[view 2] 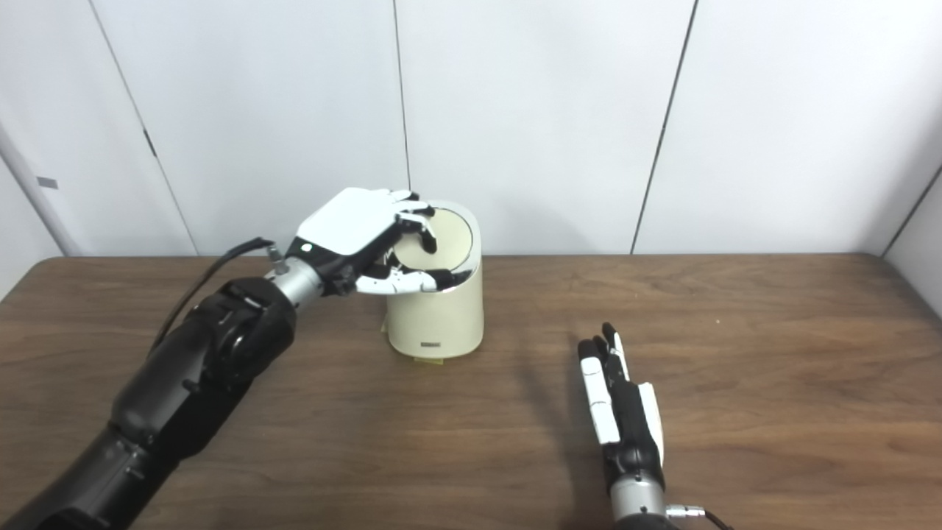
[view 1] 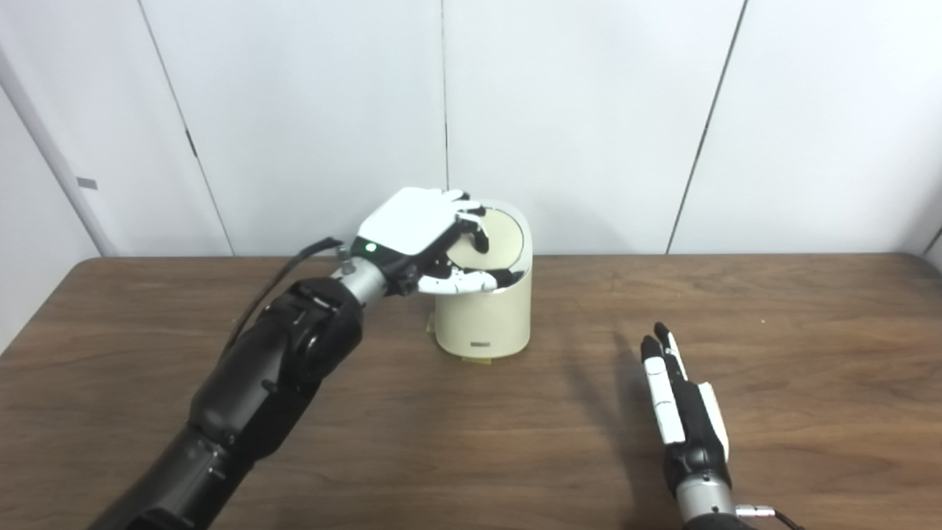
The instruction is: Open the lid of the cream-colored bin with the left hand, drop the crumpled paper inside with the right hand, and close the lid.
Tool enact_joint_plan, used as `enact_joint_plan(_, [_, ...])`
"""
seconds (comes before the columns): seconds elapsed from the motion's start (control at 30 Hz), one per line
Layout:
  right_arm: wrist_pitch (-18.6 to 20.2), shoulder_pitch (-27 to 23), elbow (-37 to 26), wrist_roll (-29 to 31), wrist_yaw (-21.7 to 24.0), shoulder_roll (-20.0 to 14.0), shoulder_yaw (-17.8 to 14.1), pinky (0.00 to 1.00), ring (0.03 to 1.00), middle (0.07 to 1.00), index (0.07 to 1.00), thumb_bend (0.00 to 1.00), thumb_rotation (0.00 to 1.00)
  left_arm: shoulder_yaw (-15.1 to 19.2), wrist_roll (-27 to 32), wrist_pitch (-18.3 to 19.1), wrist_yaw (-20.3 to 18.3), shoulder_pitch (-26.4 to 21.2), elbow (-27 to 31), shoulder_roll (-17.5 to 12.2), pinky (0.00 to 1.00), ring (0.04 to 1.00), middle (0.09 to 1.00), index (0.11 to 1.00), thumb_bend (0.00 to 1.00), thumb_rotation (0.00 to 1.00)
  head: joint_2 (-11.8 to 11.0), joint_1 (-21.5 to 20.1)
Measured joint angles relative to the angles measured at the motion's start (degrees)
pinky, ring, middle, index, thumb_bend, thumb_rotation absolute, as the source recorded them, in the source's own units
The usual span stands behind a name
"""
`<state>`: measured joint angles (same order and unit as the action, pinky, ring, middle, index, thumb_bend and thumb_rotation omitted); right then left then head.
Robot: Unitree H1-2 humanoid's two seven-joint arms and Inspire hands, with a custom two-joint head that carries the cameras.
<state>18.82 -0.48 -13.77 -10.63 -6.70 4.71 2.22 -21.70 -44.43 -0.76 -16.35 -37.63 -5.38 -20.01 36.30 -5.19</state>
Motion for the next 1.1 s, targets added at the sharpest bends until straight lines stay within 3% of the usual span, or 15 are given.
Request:
enact_joint_plan(0.17, [-0.15, -0.02, 0.09, 0.18, 0.00, 0.03, -0.06, 1.00, 0.949, 0.955, 1.000, 0.53, 1.00, 3.79, 4.54, 0.50, 0.15, 2.63, 1.36, 1.10, 0.80, 0.884, 0.872, 0.844, 0.55, 0.89, -0.18, 0.00])
enact_joint_plan(0.33, [-0.35, -0.05, 0.20, 0.23, -0.01, 0.04, -0.12, 1.00, 0.945, 0.950, 1.000, 0.53, 1.00, 10.32, 11.98, 4.64, 0.32, 3.86, 4.01, 4.62, 0.84, 0.913, 0.926, 0.983, 0.54, 0.89, -0.18, 0.18])
enact_joint_plan(0.43, [-0.34, -0.11, 0.24, 0.27, 0.00, 0.05, -0.11, 1.00, 0.944, 0.948, 1.000, 0.52, 1.00, 12.53, 15.37, 5.77, 0.60, 3.86, 6.01, 5.68, 0.85, 0.913, 0.939, 0.998, 0.53, 0.88, -0.26, 0.26])
enact_joint_plan(0.47, [-0.34, -0.14, 0.27, 0.27, 0.01, 0.05, -0.10, 1.00, 0.945, 0.952, 1.000, 0.53, 1.00, 13.33, 17.02, 6.07, 0.58, 3.92, 6.06, 6.00, 0.90, 0.945, 0.964, 1.000, 0.53, 0.85, -0.18, 0.18])
enact_joint_plan(0.6, [-0.33, -0.27, 0.31, 0.45, 0.25, 0.05, -0.08, 1.00, 0.954, 0.958, 1.000, 0.53, 1.00, 19.22, 25.04, 8.28, 2.13, 6.85, 8.19, 8.81, 0.96, 0.959, 0.971, 1.000, 0.54, 0.84, -0.09, 0.26])
enact_joint_plan(0.77, [-0.13, -0.36, 0.33, 0.99, 0.38, 0.00, -0.26, 1.00, 0.962, 0.963, 1.000, 0.53, 1.00, 23.57, 31.67, 8.96, 4.58, 13.90, 11.35, 10.85, 0.93, 0.933, 0.960, 1.000, 0.56, 0.85, -0.17, 0.35])
enact_joint_plan(0.9, [0.81, -0.62, 0.16, 3.57, 0.97, 0.03, -1.33, 1.00, 0.966, 0.966, 1.000, 0.54, 1.00, 24.57, 33.74, 9.46, 6.77, 21.51, 12.58, 11.87, 0.92, 0.914, 0.946, 1.000, 0.53, 0.90, -0.09, 0.53])
enact_joint_plan(1.1, [1.16, -0.69, 0.05, 4.99, 1.35, -0.11, -2.07, 1.00, 0.964, 0.971, 1.000, 0.54, 1.00, 26.22, 40.41, 9.79, 7.85, 33.17, 13.61, 15.86, 0.97, 0.964, 0.971, 1.000, 0.49, 0.86, -0.18, 1.05])
